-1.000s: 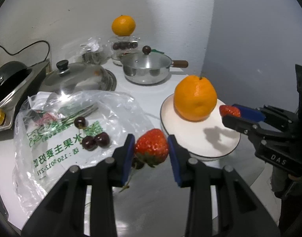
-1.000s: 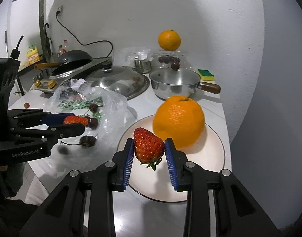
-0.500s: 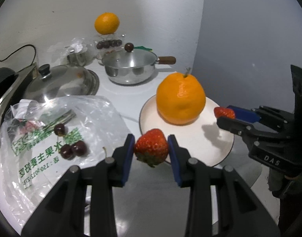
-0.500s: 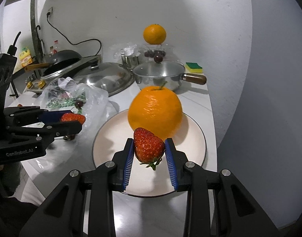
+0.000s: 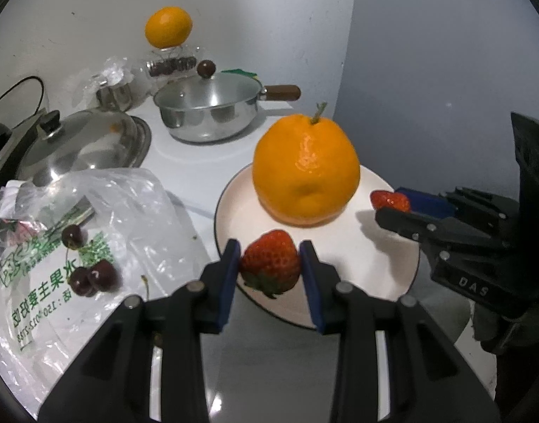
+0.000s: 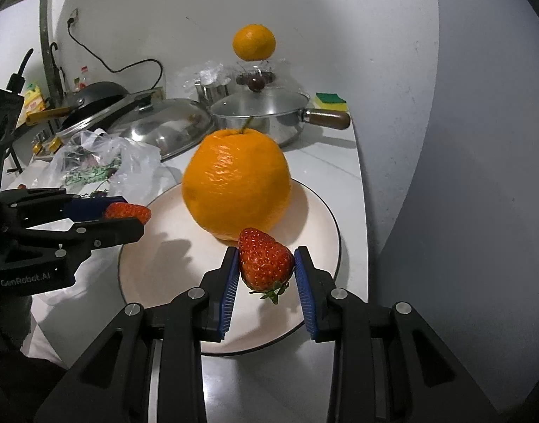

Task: Organize fruits
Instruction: 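Carry both strawberries over the white plate beside the orange with both tools, then lower both strawberries onto the plate and open both tools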

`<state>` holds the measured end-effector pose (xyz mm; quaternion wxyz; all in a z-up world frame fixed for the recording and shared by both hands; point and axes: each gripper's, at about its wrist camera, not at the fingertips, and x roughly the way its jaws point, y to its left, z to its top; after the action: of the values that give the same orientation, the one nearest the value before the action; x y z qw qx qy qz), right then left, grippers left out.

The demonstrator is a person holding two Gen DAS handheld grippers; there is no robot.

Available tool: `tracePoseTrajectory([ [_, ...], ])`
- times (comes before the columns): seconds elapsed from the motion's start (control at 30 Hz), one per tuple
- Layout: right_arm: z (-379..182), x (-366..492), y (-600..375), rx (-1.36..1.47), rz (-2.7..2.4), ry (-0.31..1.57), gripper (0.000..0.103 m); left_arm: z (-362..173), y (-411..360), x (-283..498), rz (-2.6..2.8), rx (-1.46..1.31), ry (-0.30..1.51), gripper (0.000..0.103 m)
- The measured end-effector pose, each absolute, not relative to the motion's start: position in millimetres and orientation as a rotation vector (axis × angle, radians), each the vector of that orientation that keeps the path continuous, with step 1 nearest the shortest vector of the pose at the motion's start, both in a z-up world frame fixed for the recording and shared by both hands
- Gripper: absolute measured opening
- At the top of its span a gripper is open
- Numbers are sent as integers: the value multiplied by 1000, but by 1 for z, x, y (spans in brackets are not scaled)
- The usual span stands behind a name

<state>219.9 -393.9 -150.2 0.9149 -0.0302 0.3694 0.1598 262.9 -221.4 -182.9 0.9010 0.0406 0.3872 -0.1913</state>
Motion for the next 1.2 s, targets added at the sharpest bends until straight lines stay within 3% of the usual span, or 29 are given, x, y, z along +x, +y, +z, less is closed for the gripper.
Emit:
tracePoseTrajectory([
  [0.87,-166,240,-388,-103,298,821,34,-196,-225,277,-409,88,828,40],
  [0.93,-163,238,-389,-97,294,815,38,-194,-224,274,-410,90,820,41],
  [1.03,-160,235,-389,-88,285,808,53,-189,-221,268,-412,84,806,49],
  [1.2,-152,228,-383,-91,284,792,55,-178,-214,258,-406,72,769,52],
])
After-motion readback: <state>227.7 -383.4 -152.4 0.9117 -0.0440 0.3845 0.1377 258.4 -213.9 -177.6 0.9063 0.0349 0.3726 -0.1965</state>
